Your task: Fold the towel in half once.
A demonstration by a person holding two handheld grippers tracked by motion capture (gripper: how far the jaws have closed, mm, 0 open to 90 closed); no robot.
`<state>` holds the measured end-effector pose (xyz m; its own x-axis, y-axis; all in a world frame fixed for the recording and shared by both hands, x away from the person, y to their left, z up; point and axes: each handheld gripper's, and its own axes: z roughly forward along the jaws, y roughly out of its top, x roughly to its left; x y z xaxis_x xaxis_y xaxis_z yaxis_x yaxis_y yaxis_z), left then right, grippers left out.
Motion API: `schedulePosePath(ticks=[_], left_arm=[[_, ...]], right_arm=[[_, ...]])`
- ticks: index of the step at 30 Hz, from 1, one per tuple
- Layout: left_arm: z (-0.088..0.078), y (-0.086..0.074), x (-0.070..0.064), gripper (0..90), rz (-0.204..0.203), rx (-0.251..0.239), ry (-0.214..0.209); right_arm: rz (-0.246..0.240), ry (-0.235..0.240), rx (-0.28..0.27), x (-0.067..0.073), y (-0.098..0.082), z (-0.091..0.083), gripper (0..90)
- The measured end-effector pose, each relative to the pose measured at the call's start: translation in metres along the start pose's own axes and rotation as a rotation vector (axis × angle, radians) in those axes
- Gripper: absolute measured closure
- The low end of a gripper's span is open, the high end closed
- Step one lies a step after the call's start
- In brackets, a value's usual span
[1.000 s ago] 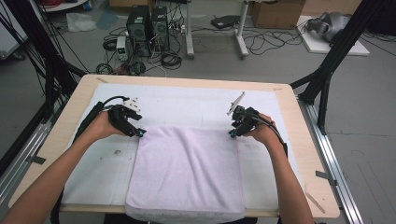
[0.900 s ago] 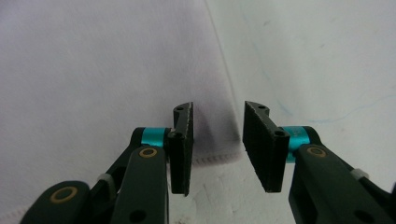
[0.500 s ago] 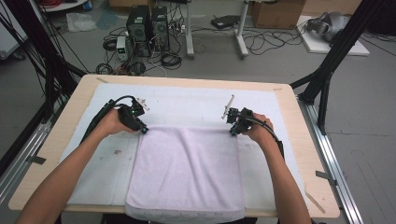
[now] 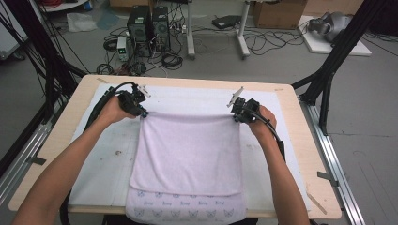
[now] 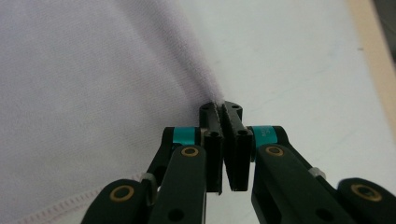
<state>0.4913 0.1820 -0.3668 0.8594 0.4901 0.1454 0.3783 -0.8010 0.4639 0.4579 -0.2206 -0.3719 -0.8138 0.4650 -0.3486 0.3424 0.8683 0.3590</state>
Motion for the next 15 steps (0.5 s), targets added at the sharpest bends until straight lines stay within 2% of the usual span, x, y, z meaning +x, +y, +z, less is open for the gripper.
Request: schedulePosePath(ticks=[2,5,7,9,10,11,12,13,15], left_arm=[[-0.003,0.011,0.009,85.7,0.007,-0.007,0.023],[-0.004,0.023,0.020,85.7,0.017,-0.019,0.046],[0.000,0.025,0.024,85.5,0.037,-0.035,0.056],[0.004,0.023,0.025,84.5,0.060,-0.048,0.050],[0.007,0.022,0.025,79.3,0.072,-0.043,0.044],[0.009,0.020,0.024,65.4,0.049,-0.040,0.025],[0.009,0.017,0.024,54.2,0.041,-0.051,0.008],[0.008,0.013,0.022,49.6,0.057,-0.063,0.001],[0.003,0.005,0.018,40.9,0.068,-0.101,-0.016]], right_arm=[[0.040,-0.048,-0.018,-0.007,0.003,-0.004,87.8],[0.074,-0.121,-0.055,-0.018,0.006,-0.007,87.8],[0.101,-0.121,-0.068,-0.024,0.006,-0.003,87.8],[0.103,-0.140,-0.055,-0.025,0.006,0.002,87.5],[0.102,-0.128,-0.064,-0.025,0.005,0.004,85.0],[0.083,-0.120,-0.071,-0.023,0.005,0.006,76.2],[0.084,-0.122,-0.067,-0.022,0.004,0.008,68.8],[0.093,-0.104,-0.071,-0.022,0.001,0.009,66.3],[0.126,-0.014,-0.126,-0.023,-0.007,0.007,60.2]])
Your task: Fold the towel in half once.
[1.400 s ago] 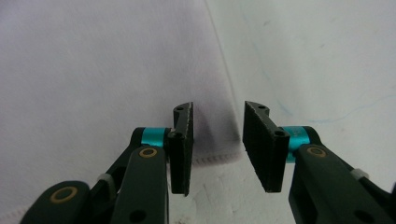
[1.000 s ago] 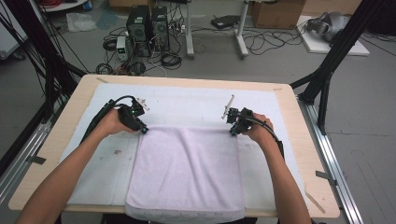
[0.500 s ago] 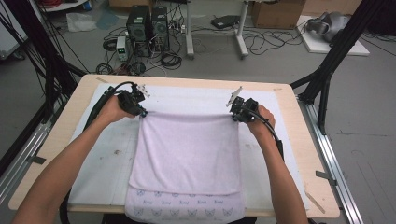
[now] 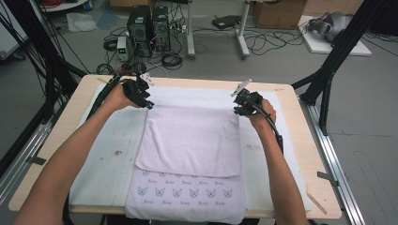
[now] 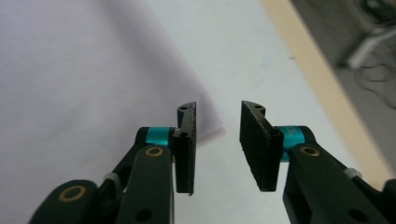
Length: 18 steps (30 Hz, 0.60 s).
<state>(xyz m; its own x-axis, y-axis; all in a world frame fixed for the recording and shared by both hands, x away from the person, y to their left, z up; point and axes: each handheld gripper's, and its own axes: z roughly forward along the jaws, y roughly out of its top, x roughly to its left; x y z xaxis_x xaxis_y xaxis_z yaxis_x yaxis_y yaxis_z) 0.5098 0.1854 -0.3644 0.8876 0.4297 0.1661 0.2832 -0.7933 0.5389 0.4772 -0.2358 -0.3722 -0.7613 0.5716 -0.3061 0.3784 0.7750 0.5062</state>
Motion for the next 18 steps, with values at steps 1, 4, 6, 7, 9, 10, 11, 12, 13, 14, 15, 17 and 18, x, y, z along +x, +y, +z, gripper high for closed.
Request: schedulePosePath(ticks=[1,4,6,7,9,10,11,12,13,14,15,17,18], left_arm=[[-0.003,-0.003,-0.004,36.5,-0.003,-0.009,-0.017],[-0.016,-0.011,-0.019,32.0,0.030,-0.044,-0.056],[-0.025,-0.017,-0.031,28.8,0.057,-0.056,-0.074],[-0.030,-0.020,-0.038,28.0,0.065,-0.071,-0.086],[-0.039,-0.026,-0.051,26.0,0.087,-0.084,-0.103],[-0.044,-0.028,-0.057,26.0,0.100,-0.085,-0.119],[-0.047,-0.031,-0.065,25.8,0.115,-0.098,-0.133],[-0.051,-0.034,-0.073,25.4,0.130,-0.105,-0.142],[-0.054,-0.036,-0.080,25.4,0.158,-0.096,-0.152],[-0.056,-0.039,-0.087,25.4,0.177,-0.094,-0.166],[-0.056,-0.041,-0.093,25.4,0.193,-0.091,-0.172],[-0.057,-0.046,-0.103,24.9,0.216,-0.079,-0.200],[-0.056,-0.049,-0.108,24.9,0.231,-0.071,-0.212]], right_arm=[[0.010,0.029,-0.019,0.000,-0.003,-0.003,56.9],[-0.009,0.130,-0.033,0.006,-0.010,-0.013,47.0],[-0.031,0.205,-0.042,0.014,-0.013,-0.023,40.9],[-0.052,0.248,-0.044,0.018,-0.013,-0.028,38.7],[-0.094,0.299,-0.046,0.029,-0.014,-0.038,37.2],[-0.115,0.318,-0.057,0.036,-0.015,-0.044,37.0],[-0.135,0.336,-0.064,0.041,-0.017,-0.049,36.9],[-0.157,0.352,-0.063,0.048,-0.019,-0.054,36.4],[-0.182,0.363,-0.064,0.054,-0.022,-0.058,35.5],[-0.209,0.370,-0.060,0.060,-0.025,-0.062,35.3],[-0.238,0.381,-0.057,0.066,-0.028,-0.065,35.3],[-0.273,0.409,-0.038,0.077,-0.035,-0.070,35.0],[-0.289,0.425,-0.033,0.083,-0.038,-0.071,34.9]])
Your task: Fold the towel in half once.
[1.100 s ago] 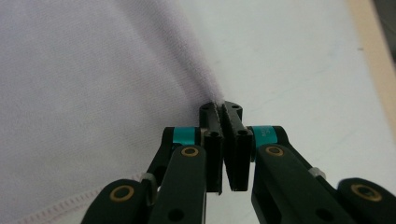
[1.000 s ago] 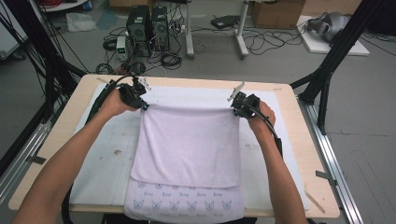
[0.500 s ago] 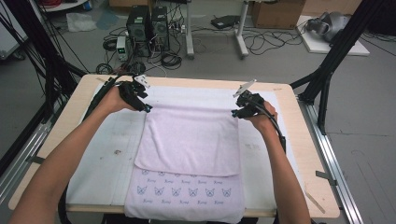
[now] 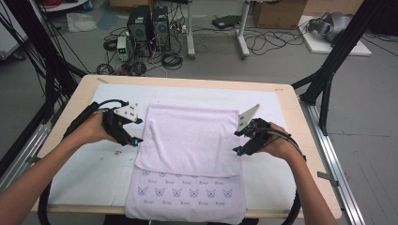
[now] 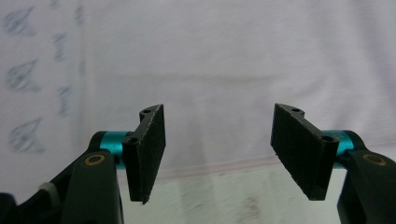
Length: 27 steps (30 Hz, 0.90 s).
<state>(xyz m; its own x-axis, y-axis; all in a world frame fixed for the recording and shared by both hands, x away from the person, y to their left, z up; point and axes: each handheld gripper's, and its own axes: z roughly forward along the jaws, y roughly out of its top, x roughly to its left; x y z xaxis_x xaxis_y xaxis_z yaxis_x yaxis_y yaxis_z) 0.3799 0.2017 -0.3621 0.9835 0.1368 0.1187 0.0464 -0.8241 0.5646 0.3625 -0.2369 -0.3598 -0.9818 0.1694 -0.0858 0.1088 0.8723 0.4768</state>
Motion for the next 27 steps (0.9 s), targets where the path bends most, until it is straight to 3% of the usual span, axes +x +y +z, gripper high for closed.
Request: schedulePosePath(ticks=[5,8,10,14,16,18,20,27], left_arm=[[0.006,-0.004,-0.023,25.0,0.062,0.024,-0.038],[0.011,-0.008,-0.032,25.0,0.065,0.034,-0.054],[0.014,-0.012,-0.038,25.1,0.071,0.030,-0.059],[0.022,-0.017,-0.049,25.3,0.087,0.058,-0.072],[0.026,-0.018,-0.053,25.4,0.106,0.067,-0.080],[0.029,-0.017,-0.057,25.9,0.129,0.089,-0.075],[0.032,-0.018,-0.058,26.5,0.146,0.113,-0.074],[0.036,-0.013,-0.064,35.7,0.174,0.159,-0.086]], right_arm=[[-0.076,0.088,0.078,0.028,-0.005,0.011,36.0],[-0.137,0.114,0.142,0.043,-0.007,0.020,40.6],[-0.152,0.129,0.164,0.049,-0.007,0.025,44.4],[-0.177,0.140,0.196,0.055,-0.006,0.032,55.7],[-0.199,0.165,0.209,0.056,-0.005,0.036,65.0],[-0.220,0.158,0.244,0.057,-0.004,0.040,77.4],[-0.211,0.162,0.258,0.056,-0.004,0.041,85.8],[-0.196,0.163,0.248,0.055,-0.004,0.040,86.4]])
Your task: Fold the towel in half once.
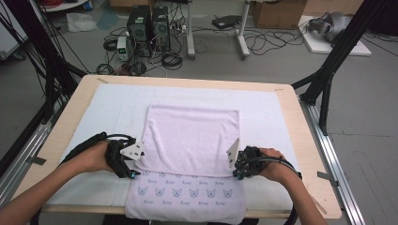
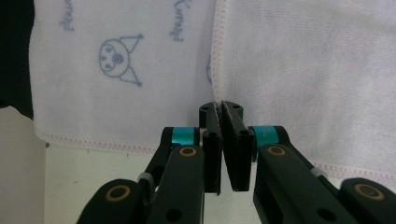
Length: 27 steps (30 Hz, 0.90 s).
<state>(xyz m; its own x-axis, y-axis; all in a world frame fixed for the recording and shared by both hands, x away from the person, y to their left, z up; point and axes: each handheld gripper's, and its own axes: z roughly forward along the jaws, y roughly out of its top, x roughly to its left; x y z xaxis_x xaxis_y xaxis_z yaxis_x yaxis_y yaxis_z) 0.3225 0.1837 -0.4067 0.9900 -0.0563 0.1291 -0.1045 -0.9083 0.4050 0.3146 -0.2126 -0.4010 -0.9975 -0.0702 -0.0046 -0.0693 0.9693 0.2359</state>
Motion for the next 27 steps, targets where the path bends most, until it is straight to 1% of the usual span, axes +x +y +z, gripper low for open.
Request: schedulePosePath(ticks=[2,3,4,5,6,8,9,10,11,12,13,14,15,16,17,18,19,20,21,24,26,27], left_arm=[[0.000,0.003,0.000,38.2,-0.002,0.008,0.005],[0.000,0.004,0.001,41.0,0.005,0.012,0.006],[0.000,0.005,0.001,44.0,0.016,0.024,0.010],[0.000,0.007,0.001,45.7,0.010,0.042,0.006],[0.001,0.009,0.002,47.4,0.011,0.050,-0.005],[0.003,0.012,0.001,51.4,0.024,0.078,-0.009],[0.004,0.014,0.001,53.0,0.022,0.092,-0.020],[0.005,0.015,0.001,54.7,0.025,0.110,-0.021],[0.007,0.017,0.000,55.6,0.024,0.121,-0.011],[0.008,0.018,0.000,58.7,0.009,0.124,-0.027],[0.009,0.018,0.000,61.9,0.012,0.128,-0.028],[0.009,0.019,0.000,62.4,0.005,0.132,-0.031],[0.009,0.019,0.000,64.8,-0.001,0.129,-0.030],[0.008,0.019,0.001,67.7,-0.009,0.138,-0.034],[0.008,0.019,0.001,69.8,-0.028,0.141,-0.039],[0.008,0.020,0.001,74.4,-0.032,0.152,-0.040],[0.008,0.020,0.001,79.0,-0.022,0.159,-0.029],[0.008,0.020,0.001,83.3,-0.034,0.159,-0.031],[0.008,0.021,0.002,84.1,-0.029,0.160,-0.032],[0.007,0.020,0.003,85.8,-0.033,0.156,-0.035],[0.003,0.020,0.004,86.2,-0.042,0.142,-0.043],[0.000,0.019,0.004,86.2,-0.048,0.130,-0.040]], right_arm=[[0.004,0.007,-0.002,0.000,0.000,0.000,86.4],[0.004,0.007,-0.002,0.000,0.000,0.000,86.4],[0.001,0.009,-0.003,-0.001,0.000,0.000,86.4],[-0.001,0.009,-0.003,-0.001,0.000,0.000,86.4],[0.002,0.008,-0.005,-0.001,0.000,0.000,86.4],[0.005,0.009,-0.005,-0.001,0.000,0.000,86.4],[0.005,0.010,-0.006,-0.001,0.000,0.000,86.4],[0.004,0.010,-0.008,-0.001,0.000,0.000,86.4],[0.001,0.008,-0.010,-0.001,0.000,-0.001,86.4],[0.001,0.008,-0.010,-0.001,-0.001,-0.001,86.4],[0.003,0.009,-0.009,-0.001,0.000,0.000,86.4],[0.004,0.012,-0.008,-0.001,0.000,0.000,86.4],[0.002,0.010,-0.008,-0.001,0.000,0.000,86.5],[0.003,0.011,-0.008,-0.001,0.000,0.000,86.5],[0.001,0.013,-0.010,-0.002,0.000,0.000,86.5],[0.003,0.013,-0.011,-0.002,-0.001,0.000,86.5],[0.002,0.015,-0.012,-0.002,-0.001,0.000,86.6],[-0.001,0.015,-0.014,-0.003,-0.001,0.000,86.6],[0.002,0.017,-0.015,-0.003,-0.001,0.000,86.6],[0.004,0.015,-0.030,-0.004,-0.002,-0.002,86.7],[0.009,0.011,-0.045,-0.004,-0.004,-0.005,86.8],[0.011,0.016,-0.059,-0.005,-0.005,-0.007,86.9]])
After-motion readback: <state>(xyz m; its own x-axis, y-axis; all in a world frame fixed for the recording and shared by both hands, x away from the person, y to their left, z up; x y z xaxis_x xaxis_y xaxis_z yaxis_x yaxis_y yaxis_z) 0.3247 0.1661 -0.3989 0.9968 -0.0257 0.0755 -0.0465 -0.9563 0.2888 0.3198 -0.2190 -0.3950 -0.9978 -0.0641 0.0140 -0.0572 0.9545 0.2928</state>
